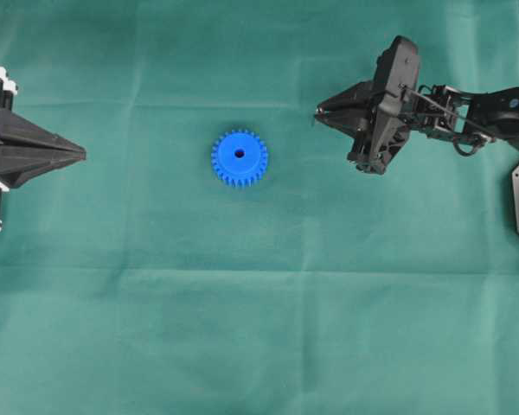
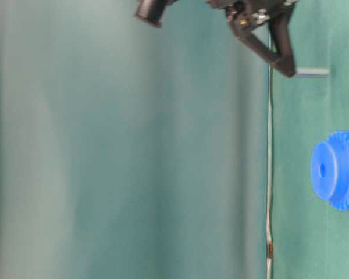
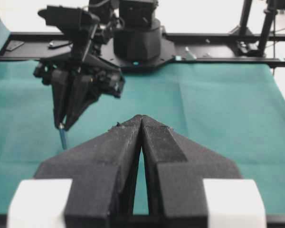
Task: Insert the shaft placed at a random location into the center hole of the medium gear at another random location.
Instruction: 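Lift the shaft and carry it left over the blue gear, then align the held shaft above the gear's center hole and lower it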
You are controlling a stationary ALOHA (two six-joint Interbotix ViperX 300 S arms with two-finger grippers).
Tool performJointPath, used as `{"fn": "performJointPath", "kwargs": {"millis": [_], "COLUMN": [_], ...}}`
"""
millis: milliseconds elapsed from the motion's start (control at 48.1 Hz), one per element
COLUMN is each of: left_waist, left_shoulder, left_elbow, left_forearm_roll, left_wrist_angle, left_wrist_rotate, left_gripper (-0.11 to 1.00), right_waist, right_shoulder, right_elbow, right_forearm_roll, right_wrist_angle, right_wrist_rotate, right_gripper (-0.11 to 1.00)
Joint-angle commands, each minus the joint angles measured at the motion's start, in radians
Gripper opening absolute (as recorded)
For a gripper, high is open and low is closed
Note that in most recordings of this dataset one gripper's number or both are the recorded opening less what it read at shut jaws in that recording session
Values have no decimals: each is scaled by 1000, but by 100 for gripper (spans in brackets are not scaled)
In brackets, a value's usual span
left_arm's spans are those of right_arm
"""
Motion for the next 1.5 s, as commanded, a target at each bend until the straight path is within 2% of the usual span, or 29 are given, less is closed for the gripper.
{"fn": "performJointPath", "kwargs": {"millis": [0, 187, 645, 1207, 1477], "left_waist": [2, 2, 2, 2, 2], "left_shoulder": [3, 5, 9, 11, 9], "left_elbow": [-25, -25, -26, -25, -25], "left_forearm_roll": [3, 3, 3, 3, 3], "left_wrist_angle": [-5, -5, -3, -9, -5], "left_wrist_rotate": [-2, -2, -3, -3, -5], "left_gripper": [0, 0, 0, 0, 0], "right_waist": [6, 18, 43, 166, 184], "right_shoulder": [-80, -166, -146, 64, 94], "right_elbow": [-31, -52, -77, -359, -399], "right_forearm_roll": [2, -2, 2, 0, 2], "right_wrist_angle": [61, 160, 158, 178, 196], "right_wrist_rotate": [8, 5, 6, 6, 6], "right_gripper": [14, 14, 14, 15, 14]}}
